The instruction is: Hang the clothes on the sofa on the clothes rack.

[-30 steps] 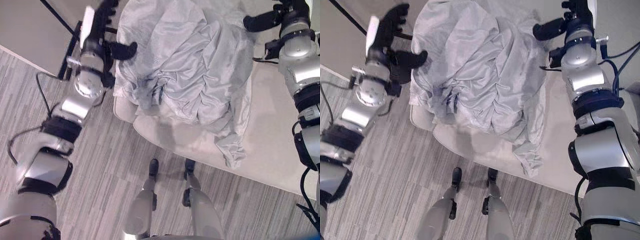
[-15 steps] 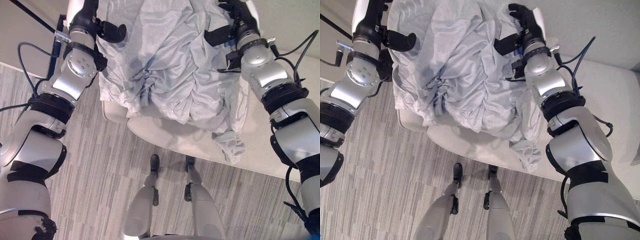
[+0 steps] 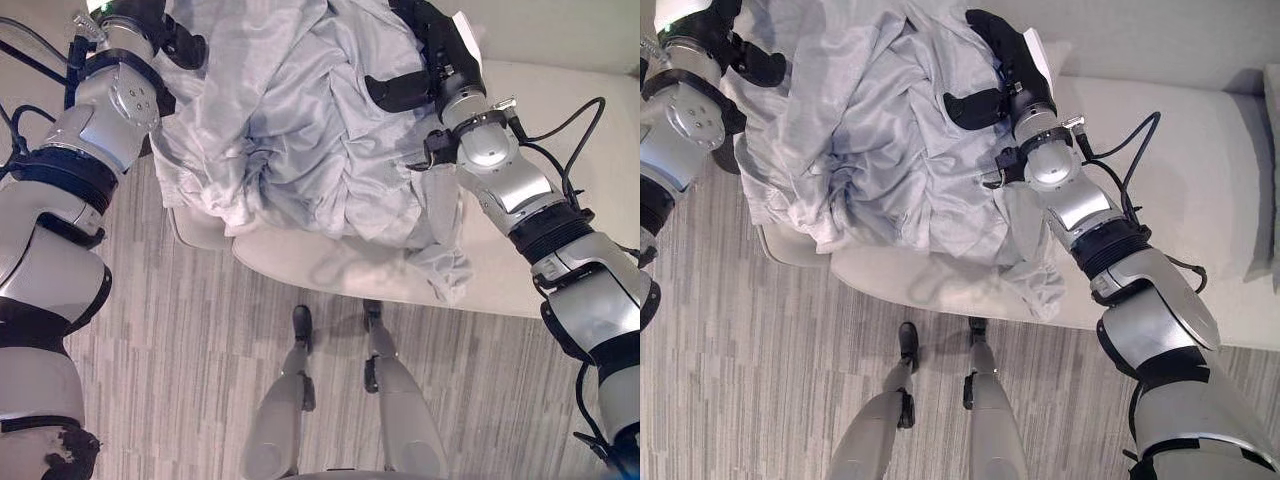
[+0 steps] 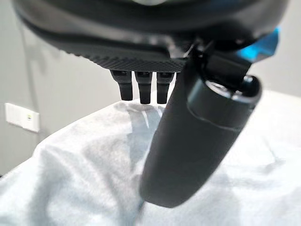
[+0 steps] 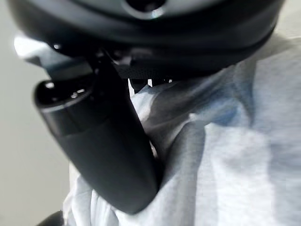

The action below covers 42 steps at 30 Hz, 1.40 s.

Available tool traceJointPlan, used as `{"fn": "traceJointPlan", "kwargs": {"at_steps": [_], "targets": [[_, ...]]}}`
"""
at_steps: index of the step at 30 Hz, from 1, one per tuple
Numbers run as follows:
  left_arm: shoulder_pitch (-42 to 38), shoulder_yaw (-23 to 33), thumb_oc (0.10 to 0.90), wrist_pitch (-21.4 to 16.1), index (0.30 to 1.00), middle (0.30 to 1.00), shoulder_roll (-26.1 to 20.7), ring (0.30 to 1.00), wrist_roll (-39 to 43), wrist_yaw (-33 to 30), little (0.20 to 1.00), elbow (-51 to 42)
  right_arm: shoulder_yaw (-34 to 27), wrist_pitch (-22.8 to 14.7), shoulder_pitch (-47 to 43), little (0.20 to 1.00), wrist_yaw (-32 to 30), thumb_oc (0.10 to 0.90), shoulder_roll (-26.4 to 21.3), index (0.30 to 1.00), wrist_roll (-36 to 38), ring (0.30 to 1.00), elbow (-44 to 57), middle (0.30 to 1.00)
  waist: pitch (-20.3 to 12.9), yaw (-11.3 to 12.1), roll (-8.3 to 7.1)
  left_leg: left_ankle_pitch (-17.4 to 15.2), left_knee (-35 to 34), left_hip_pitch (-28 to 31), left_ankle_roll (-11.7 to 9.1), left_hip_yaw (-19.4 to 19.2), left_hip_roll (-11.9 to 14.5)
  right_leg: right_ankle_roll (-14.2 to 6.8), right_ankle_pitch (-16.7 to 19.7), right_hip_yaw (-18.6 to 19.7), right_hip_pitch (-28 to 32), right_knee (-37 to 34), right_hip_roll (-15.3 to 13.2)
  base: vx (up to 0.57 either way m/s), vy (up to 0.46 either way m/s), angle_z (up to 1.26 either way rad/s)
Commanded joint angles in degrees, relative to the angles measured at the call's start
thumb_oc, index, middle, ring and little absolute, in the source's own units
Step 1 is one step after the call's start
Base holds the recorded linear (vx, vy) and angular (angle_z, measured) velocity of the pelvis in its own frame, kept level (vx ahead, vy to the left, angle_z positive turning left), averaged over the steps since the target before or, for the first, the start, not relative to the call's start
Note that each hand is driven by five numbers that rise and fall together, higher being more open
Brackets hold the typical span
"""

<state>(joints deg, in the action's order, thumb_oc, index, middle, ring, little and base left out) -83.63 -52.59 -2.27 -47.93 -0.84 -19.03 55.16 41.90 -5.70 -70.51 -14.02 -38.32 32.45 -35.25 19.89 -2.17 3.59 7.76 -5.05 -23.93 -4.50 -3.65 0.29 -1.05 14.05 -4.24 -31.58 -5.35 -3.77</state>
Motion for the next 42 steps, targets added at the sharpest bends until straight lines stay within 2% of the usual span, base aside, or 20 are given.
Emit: {"fn": "traceJointPlan", "kwargs": {"at_steps": [1,11,13,14,15,22,28,32,35,36,37,38,39,42], "targets": [[-8.8,-0.4,0.800,-0.5,0.900,0.900,-5.3,0.900,-4.3,-2.5,0.900,4.5,0.2,-3.7,-0.5,0.900,1.2,0.800,-1.2,0.900,2.1,0.900,2.6,0.900,-1.2,0.1,-0.18,-2.7,0.1,-0.8,-1.1,0.4,-0.7,-8.6,-2.1,0.0,3.0,0.3,-3.3,0.00,-0.003,-0.04],[-9.8,-2.0,0.800,0.8,0.900,0.900,-7.6,0.900,-7.4,-3.0,0.900,8.1,0.0,-6.7,0.5,0.900,0.7,0.800,-6.2,0.900,3.7,0.900,10.8,0.900,0.5,-1.3,-0.56,-2.4,0.1,-3.1,-1.1,-0.3,-0.5,-8.6,-1.4,0.2,0.6,0.3,-3.1,0.00,0.003,-0.03],[-9.3,-1.3,0.400,0.9,0.300,0.300,-7.1,0.300,-7.3,-3.4,0.300,8.1,-0.2,-6.7,1.0,0.900,0.5,0.800,-6.5,0.900,3.5,0.900,11.8,0.900,0.6,-1.6,-0.83,-2.4,0.1,-3.4,-1.1,-0.2,-0.5,-8.6,-1.3,0.2,0.4,0.3,-3.1,0.00,0.000,0.00],[-9.0,-0.8,0.400,0.8,0.300,0.300,-6.9,0.300,-7.0,-3.6,0.300,8.1,-0.4,-6.8,1.2,0.780,0.3,0.720,-6.7,0.780,3.3,0.780,12.2,0.780,0.7,-1.6,-0.91,-2.3,0.1,-3.5,-1.1,-0.2,-0.4,-8.6,-1.3,0.2,0.2,0.3,-3.0,0.00,0.000,0.00],[-8.0,0.2,0.400,0.9,0.300,0.300,-6.4,0.300,-6.8,-4.1,0.300,8.0,-0.8,-7.0,1.5,0.300,-0.2,0.400,-6.7,0.300,2.8,0.300,11.9,0.300,1.0,-1.7,-1.09,-2.3,0.1,-3.6,-1.0,-0.1,-0.4,-8.5,-1.2,0.3,0.0,0.3,-3.1,0.00,0.000,0.00],[-6.2,2.7,0.400,1.0,0.300,0.300,-5.7,0.300,-5.9,-5.9,0.300,4.9,-2.3,-6.9,2.5,0.300,-1.3,0.400,-6.8,0.300,2.6,0.300,12.9,0.300,1.4,-1.6,-1.31,-2.4,0.1,-3.1,-1.1,0.1,-0.4,-8.4,-1.4,0.4,0.6,0.3,-3.0,0.00,0.000,0.00],[-3.4,6.5,0.400,0.1,0.300,0.300,-8.5,0.300,-3.6,-8.4,0.300,-1.5,-4.7,-6.5,3.7,0.300,-2.1,0.400,-9.1,0.300,1.9,0.300,14.6,0.300,1.1,-0.9,-0.83,-2.5,0.1,-1.7,-1.1,0.2,-0.5,-8.5,-1.8,0.1,2.3,0.3,-3.2,0.00,0.000,0.00],[4.1,15.0,0.400,-0.8,0.300,0.300,-12.1,0.300,-1.6,-12.3,0.300,-12.1,-9.1,-5.9,6.7,0.300,-3.9,0.400,-11.8,0.300,-1.0,0.300,17.0,0.300,-0.9,0.2,-0.64,-3.6,0.1,2.7,-1.3,0.1,-0.1,-8.2,-3.4,-0.5,6.9,0.3,-2.9,0.05,-0.033,0.03],[12.8,24.6,0.400,-1.7,0.300,0.300,-13.6,0.300,-0.2,-14.8,0.300,-21.1,-13.7,-5.0,10.0,0.300,-5.1,0.400,-14.9,0.300,-6.0,0.300,22.8,0.300,-3.3,0.9,-0.71,-4.7,0.1,6.8,-1.4,0.2,0.0,-7.8,-5.0,-1.2,11.4,0.3,-2.5,0.10,-0.076,0.03],[17.5,29.5,0.400,-2.2,0.300,0.300,-14.2,0.300,0.1,-15.6,0.300,-25.3,-16.2,-4.5,11.5,0.300,-5.9,0.400,-16.3,0.300,-9.5,0.300,25.0,0.300,-5.0,1.5,-0.85,-5.6,0.1,9.5,-1.4,0.3,0.1,-7.5,-6.3,-1.4,14.0,0.3,-2.1,0.17,-0.083,0.16],[19.9,32.1,0.400,-2.3,0.300,0.300,-14.6,0.300,0.2,-16.0,0.300,-27.5,-17.3,-3.8,12.1,0.300,-6.3,0.400,-17.4,0.300,-12.3,0.300,26.5,0.300,-5.9,1.7,-0.94,-5.9,0.1,10.9,-1.4,0.5,0.3,-7.3,-6.9,-1.6,15.4,0.3,-2.0,0.12,-0.061,0.26],[20.4,32.5,0.400,-2.2,0.300,0.300,-14.6,0.300,0.1,-16.0,0.300,-27.8,-17.3,-3.7,12.2,0.300,-6.4,0.400,-17.4,0.300,-12.5,0.300,26.7,0.300,-5.9,1.6,-0.90,-5.6,0.1,10.8,-1.4,0.5,0.2,-7.3,-6.7,-1.6,15.4,0.3,-2.1,0.10,-0.078,0.28],[26.0,37.8,0.400,-2.6,0.300,0.300,-14.4,0.300,0.5,-16.2,0.300,-33.6,-19.6,-2.5,14.1,0.300,-6.5,0.400,-19.6,0.300,-18.0,0.300,29.7,0.300,-7.6,2.0,-1.07,-6.2,0.1,13.3,-1.3,0.9,0.5,-6.9,-7.9,-2.0,18.2,0.3,-1.7,0.10,-0.075,0.40],[35.0,46.4,0.400,-3.4,0.300,0.300,-12.9,0.300,0.5,-16.0,0.300,-42.0,-23.0,-1.3,16.1,0.300,-6.4,0.400,-22.3,0.300,-24.3,0.300,32.2,0.300,-11.6,3.2,-1.85,-7.4,0.1,18.5,-1.4,1.3,1.1,-6.2,-10.0,-3.2,23.7,0.3,-0.8,0.11,-0.112,0.31]]}}
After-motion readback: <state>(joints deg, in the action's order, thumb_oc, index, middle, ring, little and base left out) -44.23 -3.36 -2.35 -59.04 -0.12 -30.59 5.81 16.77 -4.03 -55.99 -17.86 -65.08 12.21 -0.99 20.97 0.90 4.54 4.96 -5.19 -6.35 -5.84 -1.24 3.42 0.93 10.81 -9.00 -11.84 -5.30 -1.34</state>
